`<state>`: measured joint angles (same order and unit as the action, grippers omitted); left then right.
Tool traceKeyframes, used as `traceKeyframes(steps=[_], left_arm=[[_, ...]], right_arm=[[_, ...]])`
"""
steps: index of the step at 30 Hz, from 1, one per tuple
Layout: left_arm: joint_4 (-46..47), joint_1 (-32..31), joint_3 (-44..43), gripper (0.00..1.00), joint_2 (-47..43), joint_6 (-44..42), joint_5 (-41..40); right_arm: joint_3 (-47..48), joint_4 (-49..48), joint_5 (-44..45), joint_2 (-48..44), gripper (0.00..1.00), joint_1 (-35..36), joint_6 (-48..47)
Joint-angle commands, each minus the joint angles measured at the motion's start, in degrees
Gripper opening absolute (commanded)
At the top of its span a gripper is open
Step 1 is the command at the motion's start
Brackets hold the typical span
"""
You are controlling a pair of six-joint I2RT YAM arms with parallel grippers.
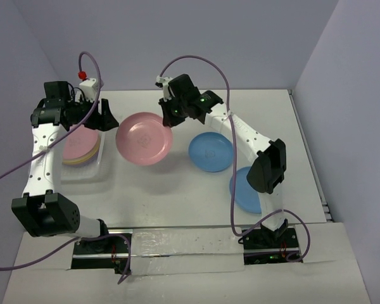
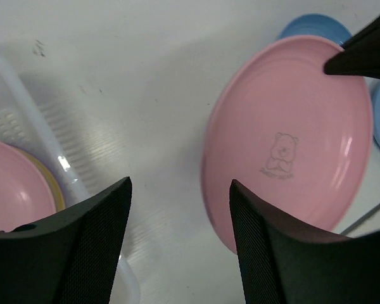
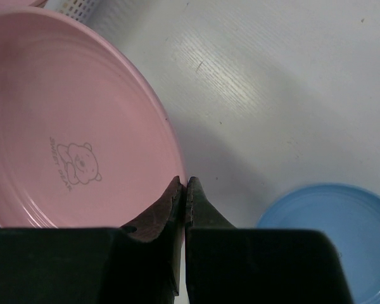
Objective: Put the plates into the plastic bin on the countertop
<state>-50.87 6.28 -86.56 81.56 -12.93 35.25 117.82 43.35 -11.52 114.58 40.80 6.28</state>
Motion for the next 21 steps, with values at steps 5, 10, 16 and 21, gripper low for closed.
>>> traceKeyframes(steps=[5,10,16,21], left_arm=[[0.3,-4.4,2.98,0.64,-0.96,-0.88,0.64],[2.63,-5.33,4.65,0.6,-0.83,0.17,-3.17],[3.85,-5.49,5.53,0.35,-0.35,1.07,-5.0],[4.37,-5.49,6.26,0.0,-0.94,2.22,-4.3]], right_arm=[[4.63,-0.72,-0.01,0.1,0.0,0.07,0.07],[4.15,-0.78,-1.61,-1.07,0.0,0.07,0.16],[2.95,-1.25,-1.84,-2.34,0.0,0.07,0.41],[3.12,-0.91,-1.53,-2.21,0.03,0.07,0.7]])
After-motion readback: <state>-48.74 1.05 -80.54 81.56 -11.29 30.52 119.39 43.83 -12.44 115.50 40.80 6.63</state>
